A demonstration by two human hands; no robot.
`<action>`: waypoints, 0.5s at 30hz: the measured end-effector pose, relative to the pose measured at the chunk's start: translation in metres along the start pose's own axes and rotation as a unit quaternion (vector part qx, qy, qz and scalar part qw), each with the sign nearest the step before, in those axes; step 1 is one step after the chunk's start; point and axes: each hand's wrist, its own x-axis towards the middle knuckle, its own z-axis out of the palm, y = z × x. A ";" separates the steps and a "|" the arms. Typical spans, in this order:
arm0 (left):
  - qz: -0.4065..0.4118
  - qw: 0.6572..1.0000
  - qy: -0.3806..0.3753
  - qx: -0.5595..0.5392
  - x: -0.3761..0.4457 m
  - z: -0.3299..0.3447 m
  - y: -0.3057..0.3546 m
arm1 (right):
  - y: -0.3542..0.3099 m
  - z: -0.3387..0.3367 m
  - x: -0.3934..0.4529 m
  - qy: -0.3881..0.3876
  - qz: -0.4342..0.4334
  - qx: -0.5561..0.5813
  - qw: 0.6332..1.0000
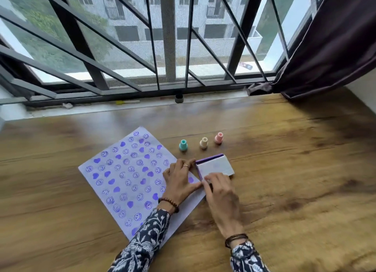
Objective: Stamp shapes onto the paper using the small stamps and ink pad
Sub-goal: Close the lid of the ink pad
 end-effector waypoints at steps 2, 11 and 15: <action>0.005 1.000 -0.006 -0.004 0.001 0.000 -0.003 | 0.003 0.003 0.003 0.011 0.044 0.033 0.998; 0.007 1.000 0.010 -0.015 0.000 0.003 -0.007 | 0.011 0.004 0.027 -0.066 0.164 0.031 0.984; 0.008 1.000 0.010 -0.014 0.002 0.005 -0.009 | 0.005 0.002 0.029 -0.062 0.195 0.023 0.979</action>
